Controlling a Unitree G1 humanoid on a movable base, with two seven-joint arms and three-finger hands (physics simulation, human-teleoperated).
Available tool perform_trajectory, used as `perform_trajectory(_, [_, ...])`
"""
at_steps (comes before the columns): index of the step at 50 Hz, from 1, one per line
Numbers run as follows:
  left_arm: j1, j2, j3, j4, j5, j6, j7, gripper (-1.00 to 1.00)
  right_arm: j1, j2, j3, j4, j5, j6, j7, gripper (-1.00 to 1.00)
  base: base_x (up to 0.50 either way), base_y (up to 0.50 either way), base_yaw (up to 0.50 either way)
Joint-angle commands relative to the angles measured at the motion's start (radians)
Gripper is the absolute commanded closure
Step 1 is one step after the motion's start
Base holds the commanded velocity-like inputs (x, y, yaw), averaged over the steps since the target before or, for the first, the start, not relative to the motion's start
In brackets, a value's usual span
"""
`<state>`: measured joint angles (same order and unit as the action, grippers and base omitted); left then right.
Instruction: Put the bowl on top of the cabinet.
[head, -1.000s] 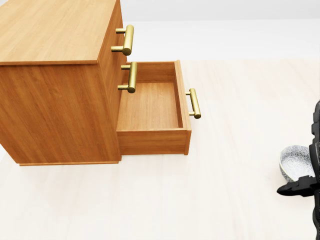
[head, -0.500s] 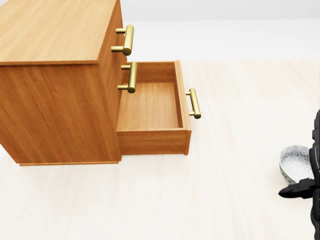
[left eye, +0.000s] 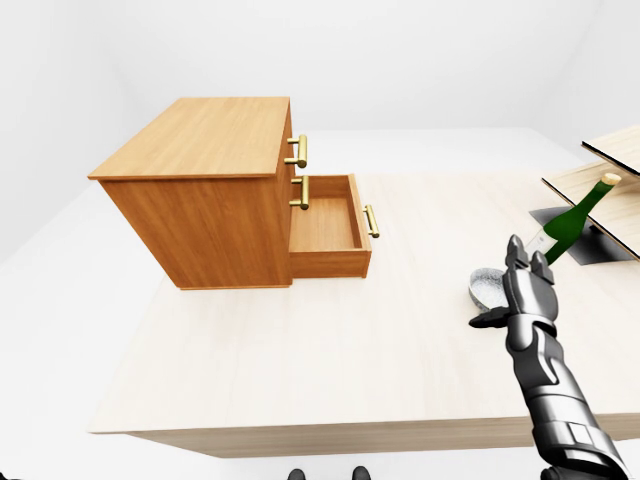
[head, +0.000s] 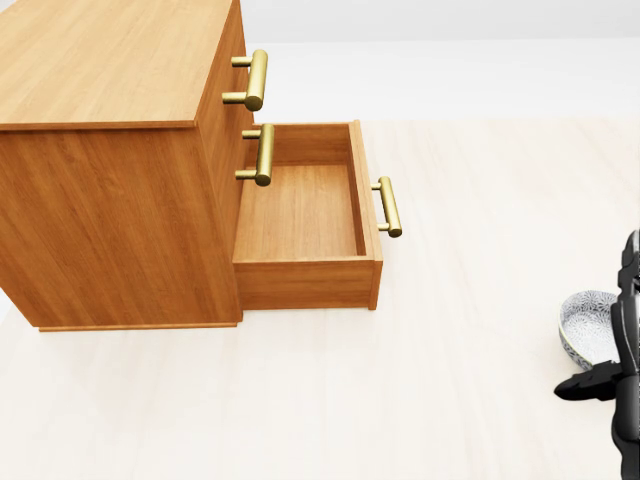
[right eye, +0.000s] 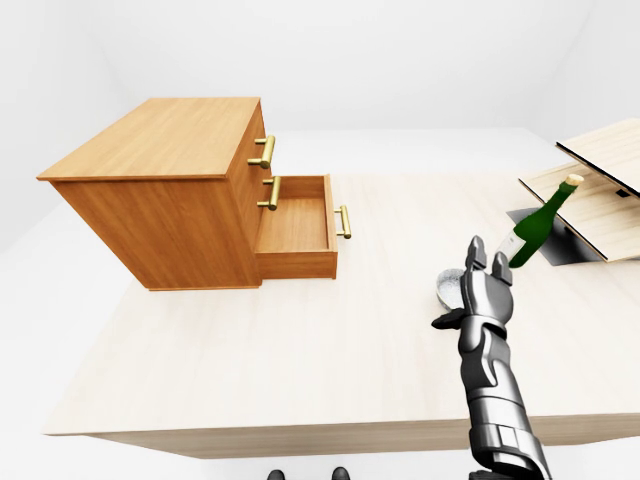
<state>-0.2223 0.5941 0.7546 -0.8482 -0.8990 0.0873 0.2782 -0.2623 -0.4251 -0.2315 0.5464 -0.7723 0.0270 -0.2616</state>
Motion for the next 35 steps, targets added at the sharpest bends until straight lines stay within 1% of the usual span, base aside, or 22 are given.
perform_trajectory(1, [-0.001, 0.0, 0.001, -0.002, -0.002, 0.0, 0.0, -0.98, -0.037, -0.014, 0.024, 0.094, 0.013, -0.018, -0.038, -1.0, 0.0, 0.0, 0.0])
perform_trajectory(2, [-0.001, 0.0, 0.001, -0.001, -0.001, 0.0, 0.0, -0.98, -0.036, -0.014, 0.026, 0.096, 0.013, -0.018, -0.039, -1.0, 0.0, 0.0, 0.0])
perform_trajectory(8, [0.0, -0.002, -0.001, 0.0, 0.003, 0.0, -0.002, -0.98, -0.068, -0.029, 0.038, 0.177, 0.019, -0.043, -0.069, -1.0, 0.0, 0.0, 0.0])
perform_trajectory(12, [0.0, -0.003, -0.001, -0.006, 0.0, 0.0, 0.0, -0.98, -0.074, -0.031, 0.045, 0.195, 0.022, -0.045, -0.077, -1.0, 0.0, 0.0, 0.0])
perform_trajectory(18, [-0.001, -0.001, 0.0, -0.005, -0.004, 0.0, 0.003, -0.98, -0.099, -0.041, 0.058, 0.264, 0.028, -0.066, -0.103, -1.0, 0.0, 0.0, 0.0])
perform_trajectory(22, [0.0, -0.002, -0.002, -0.005, -0.002, 0.0, 0.002, -0.98, -0.123, -0.048, 0.07, 0.327, 0.032, -0.086, -0.127, -1.0, 0.0, 0.0, 0.0])
perform_trajectory(29, [-0.002, -0.004, -0.004, -0.007, -0.002, 0.0, 0.004, -0.98, -0.137, -0.058, 0.081, 0.371, 0.043, -0.097, -0.144, -1.0, 0.0, 0.0, 0.0])
perform_trajectory(31, [-0.001, -0.004, -0.005, -0.008, -0.002, 0.0, 0.004, -0.98, -0.158, -0.06, 0.087, 0.414, 0.043, -0.111, -0.161, -1.0, 0.0, 0.0, 0.0])
perform_trajectory(33, [-0.001, -0.003, -0.004, -0.007, -0.001, 0.0, 0.003, -0.98, -0.163, -0.064, 0.09, 0.414, 0.046, -0.106, -0.157, -1.0, 0.0, 0.0, 0.0])
perform_trajectory(35, [-0.002, -0.002, -0.003, -0.004, -0.001, 0.0, 0.003, -0.98, -0.154, -0.066, 0.088, 0.384, 0.05, -0.09, -0.143, -1.0, 0.0, 0.0, 0.0])
